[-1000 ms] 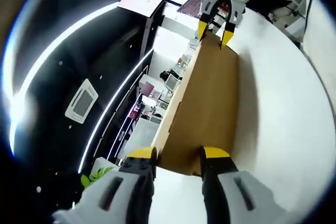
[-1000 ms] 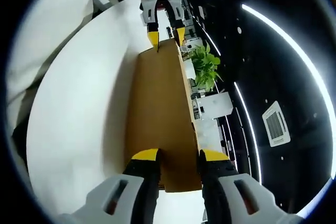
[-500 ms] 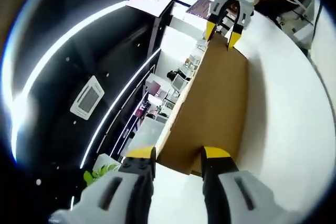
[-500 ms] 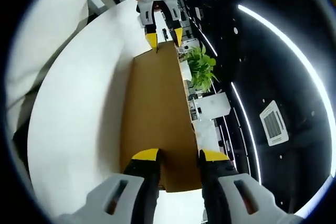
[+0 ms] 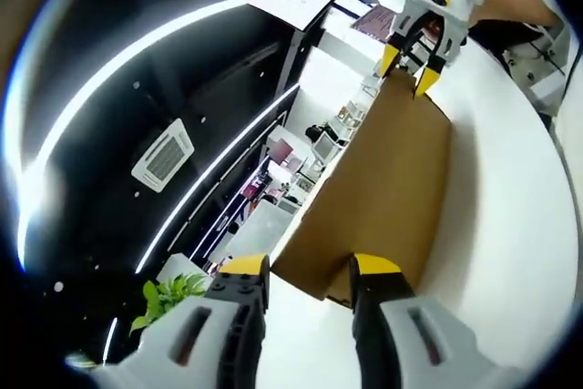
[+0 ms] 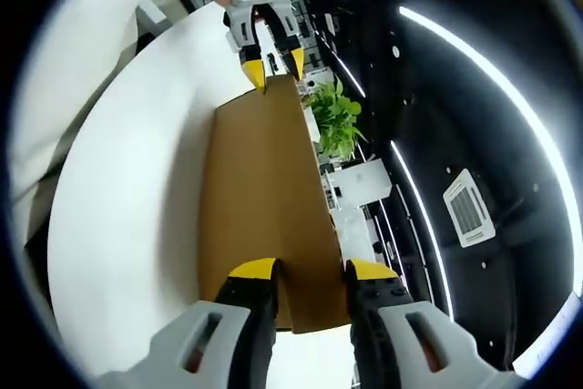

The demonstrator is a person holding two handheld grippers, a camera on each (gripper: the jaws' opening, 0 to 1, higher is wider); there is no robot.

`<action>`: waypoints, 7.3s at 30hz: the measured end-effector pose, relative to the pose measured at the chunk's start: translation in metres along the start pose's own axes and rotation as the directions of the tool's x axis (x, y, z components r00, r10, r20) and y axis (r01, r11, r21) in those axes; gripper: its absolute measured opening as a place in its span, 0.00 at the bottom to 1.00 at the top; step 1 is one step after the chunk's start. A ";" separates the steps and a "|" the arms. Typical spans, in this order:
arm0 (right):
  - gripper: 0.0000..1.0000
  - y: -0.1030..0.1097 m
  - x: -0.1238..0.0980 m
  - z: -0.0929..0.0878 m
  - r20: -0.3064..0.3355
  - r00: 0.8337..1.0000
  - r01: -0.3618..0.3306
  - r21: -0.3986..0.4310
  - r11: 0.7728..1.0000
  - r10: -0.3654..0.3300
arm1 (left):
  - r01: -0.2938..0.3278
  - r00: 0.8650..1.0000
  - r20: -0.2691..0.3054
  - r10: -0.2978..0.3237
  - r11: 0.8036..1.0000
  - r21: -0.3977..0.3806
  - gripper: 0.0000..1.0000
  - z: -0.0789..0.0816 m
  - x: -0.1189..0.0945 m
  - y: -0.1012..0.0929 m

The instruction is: Operate the shoe box by opening the lid, removing the specified soft item, and placing it in the target area until the item is outside and the box remains undamaged.

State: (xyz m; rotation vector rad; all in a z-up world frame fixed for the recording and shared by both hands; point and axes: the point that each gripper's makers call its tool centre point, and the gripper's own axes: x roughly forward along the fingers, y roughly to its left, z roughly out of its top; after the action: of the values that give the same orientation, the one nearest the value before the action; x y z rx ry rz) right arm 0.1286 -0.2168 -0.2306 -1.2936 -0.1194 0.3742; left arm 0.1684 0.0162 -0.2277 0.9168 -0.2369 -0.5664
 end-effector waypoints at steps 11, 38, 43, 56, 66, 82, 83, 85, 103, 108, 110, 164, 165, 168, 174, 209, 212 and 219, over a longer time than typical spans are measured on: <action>0.29 -0.010 -0.001 0.006 0.031 0.999 0.040 0.069 0.997 -0.042 | -0.031 0.999 0.007 0.031 0.998 -0.057 0.35 0.004 -0.001 0.010; 0.29 -0.028 -0.001 0.011 0.047 0.987 0.144 0.188 0.972 -0.155 | -0.094 0.995 0.002 0.095 0.990 -0.107 0.30 0.005 -0.003 0.023; 0.29 -0.030 -0.001 0.012 0.039 0.984 0.164 0.202 0.965 -0.176 | -0.110 0.994 0.001 0.110 0.989 -0.104 0.32 0.005 -0.004 0.026; 0.53 -0.042 -0.003 -0.013 -0.072 0.960 0.269 0.492 0.828 -0.269 | -0.125 0.992 -0.005 0.126 0.969 -0.212 0.40 0.001 -0.005 0.032; 0.44 -0.040 0.001 -0.014 -0.081 0.954 0.278 0.606 0.746 -0.290 | -0.082 0.995 0.028 0.096 0.944 -0.321 0.39 0.004 0.001 0.027; 0.43 -0.053 0.004 -0.012 -0.126 0.914 0.355 0.707 0.611 -0.386 | 0.000 0.997 0.072 0.035 0.899 -0.437 0.52 0.012 0.010 0.011; 0.43 -0.053 0.004 -0.012 -0.125 0.912 0.358 0.708 0.608 -0.391 | 0.014 0.996 0.082 0.026 0.890 -0.455 0.52 0.013 0.010 0.010; 0.43 -0.054 0.004 -0.012 -0.127 0.910 0.360 0.712 0.603 -0.394 | 0.014 0.996 0.088 0.031 0.884 -0.467 0.53 0.013 0.009 0.012; 0.42 -0.072 0.013 -0.016 -0.090 0.873 0.368 0.767 0.526 -0.479 | 0.009 0.992 0.117 0.053 0.881 -0.473 0.61 0.021 0.016 0.014; 0.42 -0.077 0.014 -0.015 -0.074 0.857 0.403 0.713 0.574 -0.510 | 0.017 0.991 0.123 0.046 0.886 -0.464 0.62 0.021 0.017 0.015; 0.42 -0.079 0.015 -0.014 -0.074 0.859 0.399 0.717 0.572 -0.507 | 0.026 0.991 0.128 0.037 0.888 -0.459 0.64 0.022 0.018 0.014; 0.04 -0.093 0.012 -0.038 -0.128 0.869 0.414 0.716 0.562 -0.478 | 0.117 0.992 0.105 -0.076 0.877 -0.465 0.66 0.013 0.016 0.014; 0.04 -0.093 0.012 -0.038 -0.131 0.870 0.415 0.716 0.561 -0.476 | 0.125 0.991 0.101 -0.088 0.873 -0.472 0.63 0.011 0.014 0.014; 0.04 -0.097 0.014 -0.041 -0.139 0.871 0.416 0.718 0.558 -0.471 | 0.140 0.989 0.099 -0.106 0.865 -0.481 0.59 0.008 0.013 0.013; 0.04 -0.098 0.017 -0.042 -0.141 0.875 0.410 0.725 0.554 -0.463 | 0.239 0.971 0.129 -0.203 0.861 -0.448 0.46 0.014 0.010 0.002; 0.03 -0.100 0.019 -0.041 -0.147 0.874 0.394 0.773 0.497 -0.464 | 0.674 0.715 0.037 -0.699 0.673 -0.306 0.52 0.013 0.006 -0.033; 0.03 -0.100 0.019 -0.041 -0.145 0.874 0.390 0.778 0.493 -0.464 | 0.672 0.704 0.007 -0.710 0.663 -0.331 0.50 0.007 0.009 -0.034; 0.03 -0.104 0.021 -0.041 -0.147 0.874 0.390 0.780 0.489 -0.463 | 0.687 0.666 -0.061 -0.743 0.643 -0.338 0.39 -0.001 0.011 -0.039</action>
State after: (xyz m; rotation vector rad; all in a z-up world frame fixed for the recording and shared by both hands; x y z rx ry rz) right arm 0.1814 -0.2708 -0.1457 -0.3046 -0.3054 0.0109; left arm 0.1639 -0.0076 -0.2596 0.7472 0.4246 -1.2180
